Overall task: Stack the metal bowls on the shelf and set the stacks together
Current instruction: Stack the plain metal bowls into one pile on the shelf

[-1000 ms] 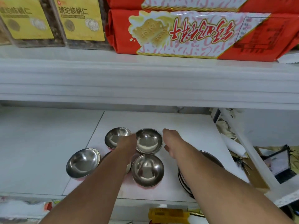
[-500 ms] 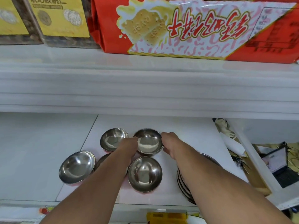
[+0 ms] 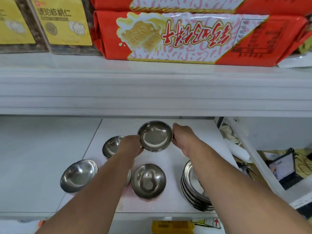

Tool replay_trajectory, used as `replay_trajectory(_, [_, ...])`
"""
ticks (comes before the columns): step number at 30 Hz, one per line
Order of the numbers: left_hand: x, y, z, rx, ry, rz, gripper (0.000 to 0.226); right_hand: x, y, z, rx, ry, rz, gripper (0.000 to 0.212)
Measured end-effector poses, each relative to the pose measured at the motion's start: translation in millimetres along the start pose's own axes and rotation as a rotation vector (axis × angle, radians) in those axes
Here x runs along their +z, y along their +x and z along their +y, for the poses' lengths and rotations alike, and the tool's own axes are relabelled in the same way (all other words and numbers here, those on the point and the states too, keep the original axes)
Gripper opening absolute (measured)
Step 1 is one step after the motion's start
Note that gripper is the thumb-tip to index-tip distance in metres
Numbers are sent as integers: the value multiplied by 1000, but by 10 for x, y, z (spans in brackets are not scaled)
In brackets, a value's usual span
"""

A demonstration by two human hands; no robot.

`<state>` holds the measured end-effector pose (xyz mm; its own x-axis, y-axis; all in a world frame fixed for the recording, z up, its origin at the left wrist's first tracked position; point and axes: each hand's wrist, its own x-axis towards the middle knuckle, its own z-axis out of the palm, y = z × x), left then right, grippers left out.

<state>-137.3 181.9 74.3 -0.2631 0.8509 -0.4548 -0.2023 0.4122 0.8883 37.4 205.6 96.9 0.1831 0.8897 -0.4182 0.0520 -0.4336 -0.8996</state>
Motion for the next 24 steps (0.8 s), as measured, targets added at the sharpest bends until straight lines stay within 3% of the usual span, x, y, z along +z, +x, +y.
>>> replay_trajectory(12, [227, -623, 47, 134, 35, -136, 23, -712, -454, 98, -135, -32, 75, 39])
replay_trajectory(15, [318, -772, 3, 174, 26, -179, 21, -875, -617, 92, -114, -45, 135, 56])
replay_trajectory(18, [419, -927, -39, 209, 26, -192, 20, -1055, -766, 108, -147, -49, 136, 44])
replay_trajectory(24, [640, -1248, -165, 205, 72, -192, 18, -1451, -961, 236, -172, -13, 111, 66])
